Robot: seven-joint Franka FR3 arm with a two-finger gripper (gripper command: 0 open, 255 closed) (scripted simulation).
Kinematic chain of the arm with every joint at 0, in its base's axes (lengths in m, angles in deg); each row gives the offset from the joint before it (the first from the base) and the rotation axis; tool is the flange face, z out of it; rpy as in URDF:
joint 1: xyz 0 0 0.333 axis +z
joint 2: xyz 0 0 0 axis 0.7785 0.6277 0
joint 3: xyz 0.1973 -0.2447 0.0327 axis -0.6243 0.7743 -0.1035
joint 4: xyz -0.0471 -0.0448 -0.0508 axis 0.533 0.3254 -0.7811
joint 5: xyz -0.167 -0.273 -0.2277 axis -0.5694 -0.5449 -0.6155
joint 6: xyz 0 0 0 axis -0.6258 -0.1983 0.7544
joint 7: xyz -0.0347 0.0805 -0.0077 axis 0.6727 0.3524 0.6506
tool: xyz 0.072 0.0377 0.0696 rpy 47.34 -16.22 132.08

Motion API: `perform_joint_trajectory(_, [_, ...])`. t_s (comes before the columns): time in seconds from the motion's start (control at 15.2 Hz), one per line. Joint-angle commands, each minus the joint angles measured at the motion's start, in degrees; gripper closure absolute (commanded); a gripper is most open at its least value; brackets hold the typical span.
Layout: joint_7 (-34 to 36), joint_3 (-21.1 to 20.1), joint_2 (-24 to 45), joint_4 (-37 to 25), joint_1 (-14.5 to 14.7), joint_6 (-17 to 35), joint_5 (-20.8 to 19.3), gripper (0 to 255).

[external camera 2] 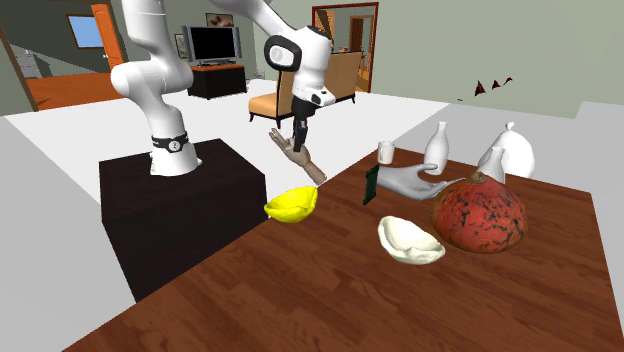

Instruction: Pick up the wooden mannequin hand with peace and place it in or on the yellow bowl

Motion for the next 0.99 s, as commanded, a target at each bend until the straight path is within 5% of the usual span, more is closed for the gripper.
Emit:
perform_joint_trajectory(0.0, [0.23, 0.10, 1.02, 0.46, 0.09, 1.46, -0.42, 255])
perform_joint_trajectory(0.86, [0.99, 0.51, 4.19, 1.25, 0.44, 5.23, -1.75, 255])
perform_joint_trajectory(0.92, [0.98, 0.51, 4.19, 1.25, 0.44, 5.23, -1.75, 0])
